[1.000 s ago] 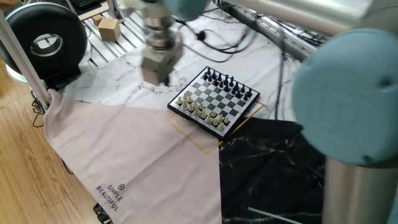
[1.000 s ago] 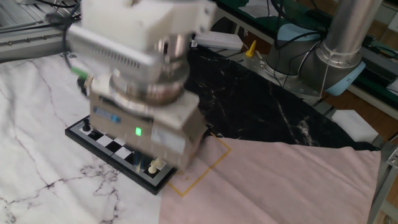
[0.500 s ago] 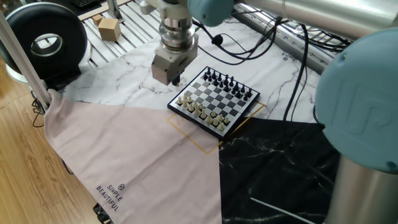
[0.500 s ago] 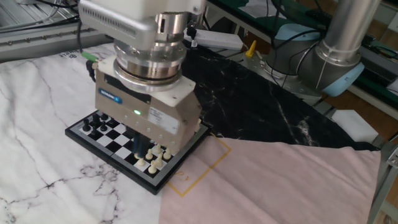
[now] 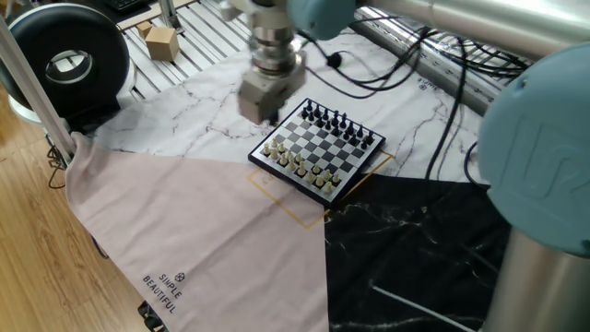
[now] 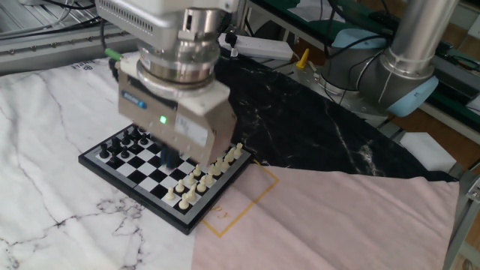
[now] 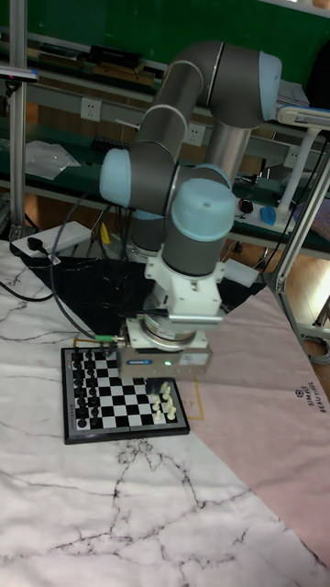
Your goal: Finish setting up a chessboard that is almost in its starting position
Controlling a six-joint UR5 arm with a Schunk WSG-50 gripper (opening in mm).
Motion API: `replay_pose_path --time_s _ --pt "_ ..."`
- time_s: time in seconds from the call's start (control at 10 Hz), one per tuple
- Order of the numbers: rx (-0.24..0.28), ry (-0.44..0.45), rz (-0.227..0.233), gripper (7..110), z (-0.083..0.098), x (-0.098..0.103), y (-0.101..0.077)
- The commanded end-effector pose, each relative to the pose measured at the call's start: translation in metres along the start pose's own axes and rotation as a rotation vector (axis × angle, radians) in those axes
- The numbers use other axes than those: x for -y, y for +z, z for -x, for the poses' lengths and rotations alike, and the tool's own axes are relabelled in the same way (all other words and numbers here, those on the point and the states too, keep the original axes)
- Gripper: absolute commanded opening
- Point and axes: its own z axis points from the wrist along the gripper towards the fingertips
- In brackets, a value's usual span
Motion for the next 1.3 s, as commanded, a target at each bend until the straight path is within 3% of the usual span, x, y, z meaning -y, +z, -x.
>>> replay_pose_path --time_s 0.0,0.1,0.3,0.4,1.0,1.2 --pt "-0.052 -0.031 0.091 7 -0.041 0.008 0.010" --pt "-0.050 -0.035 0.116 7 -0.038 -0.001 0.011" --pt "-0.042 -0.028 0.094 7 -0.029 -0.006 0.021" --pt "-0.042 -0.027 0.111 7 -0.028 -0.011 0.023" --pt "-0.134 -0.021 0.146 7 -0.056 -0.023 0.035" --pt "-0.135 -0.019 0.155 7 -0.056 -0.026 0.035"
